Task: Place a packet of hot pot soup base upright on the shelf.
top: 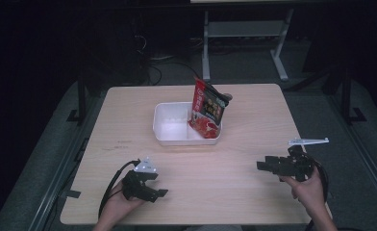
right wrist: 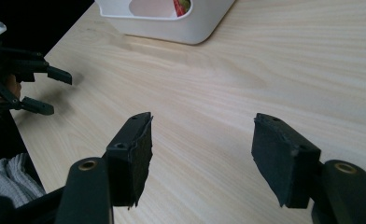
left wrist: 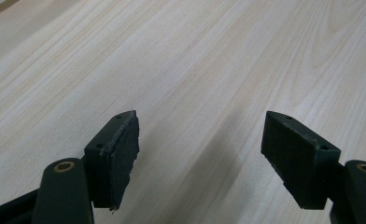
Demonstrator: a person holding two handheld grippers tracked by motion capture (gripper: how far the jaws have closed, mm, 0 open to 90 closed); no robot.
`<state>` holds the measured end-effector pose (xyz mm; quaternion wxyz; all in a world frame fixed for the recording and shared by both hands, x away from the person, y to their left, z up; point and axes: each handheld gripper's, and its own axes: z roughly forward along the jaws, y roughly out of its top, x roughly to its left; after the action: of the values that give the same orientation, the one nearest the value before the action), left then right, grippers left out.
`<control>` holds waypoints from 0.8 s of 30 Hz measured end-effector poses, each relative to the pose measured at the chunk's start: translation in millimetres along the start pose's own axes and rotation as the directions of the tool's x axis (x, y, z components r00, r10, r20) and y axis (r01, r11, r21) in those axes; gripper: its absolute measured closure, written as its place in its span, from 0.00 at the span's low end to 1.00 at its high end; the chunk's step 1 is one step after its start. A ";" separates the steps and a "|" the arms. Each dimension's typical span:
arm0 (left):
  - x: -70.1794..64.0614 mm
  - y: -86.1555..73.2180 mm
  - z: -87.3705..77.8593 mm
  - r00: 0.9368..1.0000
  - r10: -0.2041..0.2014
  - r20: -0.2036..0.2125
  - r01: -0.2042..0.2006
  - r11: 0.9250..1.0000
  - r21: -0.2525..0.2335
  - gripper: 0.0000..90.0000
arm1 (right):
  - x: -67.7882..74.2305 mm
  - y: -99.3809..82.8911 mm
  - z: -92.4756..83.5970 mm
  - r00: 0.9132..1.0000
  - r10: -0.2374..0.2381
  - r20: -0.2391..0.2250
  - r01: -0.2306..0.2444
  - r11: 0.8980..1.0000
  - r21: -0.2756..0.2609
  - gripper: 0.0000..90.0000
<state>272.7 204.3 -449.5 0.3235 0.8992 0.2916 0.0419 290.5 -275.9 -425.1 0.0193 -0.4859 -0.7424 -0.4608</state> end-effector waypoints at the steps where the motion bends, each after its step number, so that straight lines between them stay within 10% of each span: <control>1: -0.1 0.1 0.0 1.000 0.002 0.000 -0.002 1.000 0.001 0.30 | -0.1 -1.7 0.2 1.000 0.003 -0.001 -0.003 1.000 0.001 0.41; 24: -1.9 -0.3 1.1 1.000 0.005 0.002 -0.005 1.000 0.007 0.30 | 12.1 -34.7 6.1 1.000 -0.018 -0.017 0.018 1.000 0.013 0.41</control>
<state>271.3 202.8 -450.3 0.3205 0.9011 0.2891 0.0407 261.0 -266.7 -445.9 0.0247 -0.4750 -0.7497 -0.4601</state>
